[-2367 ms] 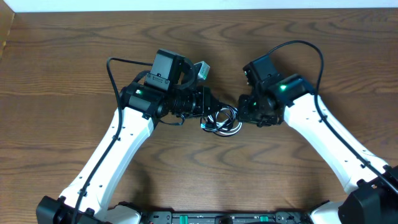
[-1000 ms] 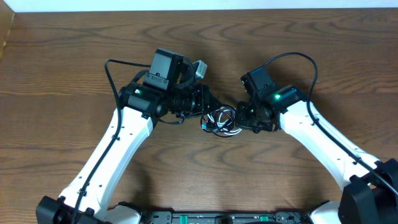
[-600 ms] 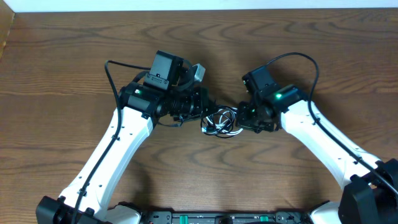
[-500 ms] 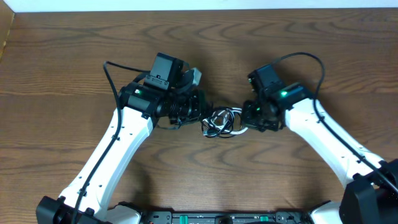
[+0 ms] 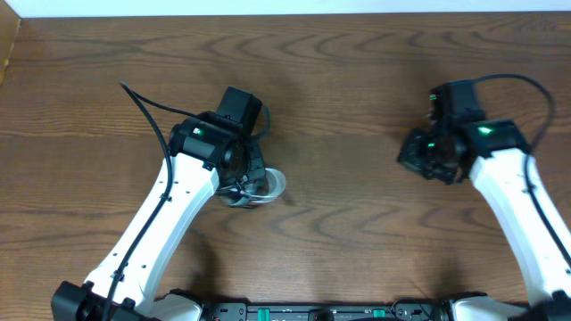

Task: Untangle cables

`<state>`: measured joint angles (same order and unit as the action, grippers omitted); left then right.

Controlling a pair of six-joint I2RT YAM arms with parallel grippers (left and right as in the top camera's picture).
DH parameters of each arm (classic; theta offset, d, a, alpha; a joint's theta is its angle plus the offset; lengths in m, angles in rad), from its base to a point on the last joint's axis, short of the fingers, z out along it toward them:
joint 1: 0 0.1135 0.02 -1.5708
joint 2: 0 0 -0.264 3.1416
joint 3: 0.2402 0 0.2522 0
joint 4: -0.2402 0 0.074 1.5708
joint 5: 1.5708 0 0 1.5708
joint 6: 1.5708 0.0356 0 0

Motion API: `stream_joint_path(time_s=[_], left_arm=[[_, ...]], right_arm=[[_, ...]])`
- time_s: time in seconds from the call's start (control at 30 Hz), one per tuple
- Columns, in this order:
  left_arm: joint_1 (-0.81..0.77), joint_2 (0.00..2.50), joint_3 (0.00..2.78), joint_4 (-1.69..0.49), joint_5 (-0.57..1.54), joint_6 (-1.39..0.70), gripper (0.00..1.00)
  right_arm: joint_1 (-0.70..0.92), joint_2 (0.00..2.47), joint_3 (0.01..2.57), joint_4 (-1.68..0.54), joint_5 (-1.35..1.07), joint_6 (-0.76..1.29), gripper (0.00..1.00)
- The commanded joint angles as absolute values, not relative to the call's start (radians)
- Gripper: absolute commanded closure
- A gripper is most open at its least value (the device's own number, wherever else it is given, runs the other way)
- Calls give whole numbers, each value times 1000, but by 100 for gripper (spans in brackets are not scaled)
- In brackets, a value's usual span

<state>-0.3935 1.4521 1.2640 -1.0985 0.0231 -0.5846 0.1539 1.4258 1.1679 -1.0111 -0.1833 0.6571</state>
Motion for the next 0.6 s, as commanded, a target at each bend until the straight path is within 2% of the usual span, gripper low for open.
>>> stream_joint_path(time_s=[0.0,0.07,0.17,0.3,0.47,0.57], left_arm=[[-387,1455,1264,-1106,-80,-614,93],[-387,1455,1264,-1105,-66,-636,92],[-387,1455,1264,-1068,62,-600,93],[-387,1455,1264,-926,427,-427,92],[-387,1455,1264,-683,842,-424,93],[-387,1455,1264,-579,950,-472,93]], right_arm=[[80,1333,1164,-1016,-167,622,99],[47,1294,1164,-1018,-179,622,98],[32,1249,1164,-1014,-251,591,99],[51,1242,1164,-1015,-333,559,85],[107,1259,1163,-1022,-343,543,62],[147,1272,1163,-1021,-343,544,51]])
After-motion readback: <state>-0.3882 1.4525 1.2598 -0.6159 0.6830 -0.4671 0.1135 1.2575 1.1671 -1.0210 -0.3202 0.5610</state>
